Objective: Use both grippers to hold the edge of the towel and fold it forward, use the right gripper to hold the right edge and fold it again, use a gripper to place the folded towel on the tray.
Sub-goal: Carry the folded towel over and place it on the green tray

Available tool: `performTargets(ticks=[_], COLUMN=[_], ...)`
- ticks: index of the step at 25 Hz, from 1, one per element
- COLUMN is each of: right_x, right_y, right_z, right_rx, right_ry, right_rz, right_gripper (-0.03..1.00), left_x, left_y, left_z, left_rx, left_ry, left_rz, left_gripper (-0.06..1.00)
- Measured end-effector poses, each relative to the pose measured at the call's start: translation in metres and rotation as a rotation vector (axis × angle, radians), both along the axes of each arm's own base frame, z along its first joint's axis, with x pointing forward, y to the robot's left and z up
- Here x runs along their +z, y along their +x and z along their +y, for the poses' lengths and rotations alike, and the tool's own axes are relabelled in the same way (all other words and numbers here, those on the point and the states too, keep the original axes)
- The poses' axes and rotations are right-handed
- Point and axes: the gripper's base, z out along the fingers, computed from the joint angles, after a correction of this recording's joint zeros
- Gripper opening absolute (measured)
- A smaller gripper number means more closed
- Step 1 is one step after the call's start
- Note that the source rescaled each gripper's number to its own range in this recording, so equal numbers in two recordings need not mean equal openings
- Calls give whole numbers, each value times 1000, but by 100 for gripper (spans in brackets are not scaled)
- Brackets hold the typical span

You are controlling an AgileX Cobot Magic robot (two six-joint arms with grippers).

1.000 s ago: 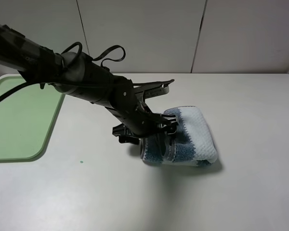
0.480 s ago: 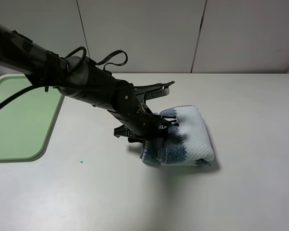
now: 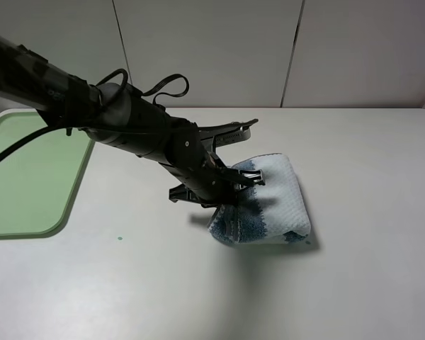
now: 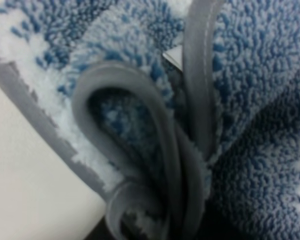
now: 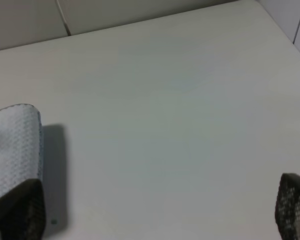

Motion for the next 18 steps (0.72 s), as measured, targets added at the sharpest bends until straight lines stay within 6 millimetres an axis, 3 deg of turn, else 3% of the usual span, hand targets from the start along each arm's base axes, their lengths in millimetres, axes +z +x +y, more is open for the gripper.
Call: performTargets(ticks=[8,18], right_x=[0,0], right_y=[0,0], right_z=[0,0], right_rx=[1,2], right_ry=[1,2], right_rz=[0,0], right_gripper=[100,100], left_x=[8,33], left_y=[1,18], left_z=[10,50], left_rx=[-4,-52], left_ry=[37,132], left_rz=[50,82], left_gripper=[14,14])
